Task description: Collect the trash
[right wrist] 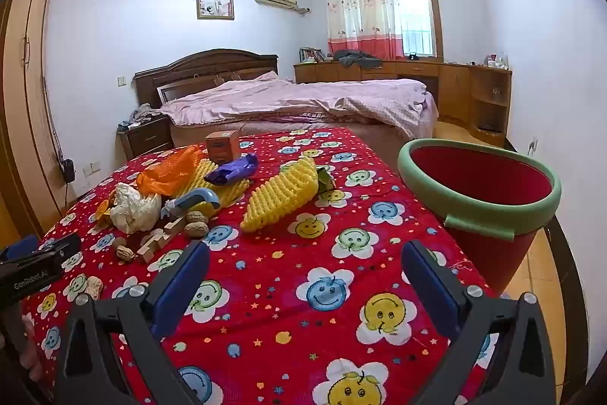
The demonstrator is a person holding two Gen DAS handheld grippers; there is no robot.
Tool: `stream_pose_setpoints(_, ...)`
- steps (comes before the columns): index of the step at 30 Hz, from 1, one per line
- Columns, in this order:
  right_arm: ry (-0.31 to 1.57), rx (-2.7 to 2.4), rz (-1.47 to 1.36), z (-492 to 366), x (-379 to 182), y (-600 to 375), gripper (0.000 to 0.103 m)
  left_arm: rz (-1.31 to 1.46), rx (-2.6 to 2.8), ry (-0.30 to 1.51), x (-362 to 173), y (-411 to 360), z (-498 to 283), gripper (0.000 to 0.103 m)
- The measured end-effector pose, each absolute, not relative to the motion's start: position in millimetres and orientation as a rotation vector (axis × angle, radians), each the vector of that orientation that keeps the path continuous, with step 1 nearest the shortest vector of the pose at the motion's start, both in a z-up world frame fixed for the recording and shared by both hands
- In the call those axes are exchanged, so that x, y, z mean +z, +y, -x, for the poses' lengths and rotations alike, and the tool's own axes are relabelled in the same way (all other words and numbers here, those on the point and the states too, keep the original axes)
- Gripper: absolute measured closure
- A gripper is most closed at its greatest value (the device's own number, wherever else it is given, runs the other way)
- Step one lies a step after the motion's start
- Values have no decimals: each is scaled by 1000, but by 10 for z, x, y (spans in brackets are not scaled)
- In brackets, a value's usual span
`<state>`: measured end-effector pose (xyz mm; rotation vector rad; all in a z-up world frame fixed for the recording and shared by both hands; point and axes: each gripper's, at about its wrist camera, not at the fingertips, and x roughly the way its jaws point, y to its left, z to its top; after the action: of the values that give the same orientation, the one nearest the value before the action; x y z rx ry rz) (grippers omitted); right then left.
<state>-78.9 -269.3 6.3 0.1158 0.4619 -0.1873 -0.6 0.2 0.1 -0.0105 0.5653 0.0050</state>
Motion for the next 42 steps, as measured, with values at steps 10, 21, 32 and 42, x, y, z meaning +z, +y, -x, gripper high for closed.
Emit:
stream_pose_setpoints(10, 461, -188, -116, 789, 66, -2689, 0, 16, 1, 578, -1, 5, -2, 5)
stream_pose_setpoints(21, 463, -188, -118, 789, 65, -2696, 0, 21, -1, 578, -1, 6, -1, 5)
stream_pose_setpoints(32, 462, -188, -119, 789, 66, -2697, 0, 23, -2, 579, -1, 8, -1, 5)
stream_pose_setpoints(42, 462, -188, -119, 789, 64, -2698, 0, 26, -3, 579, -1, 8, -1, 5)
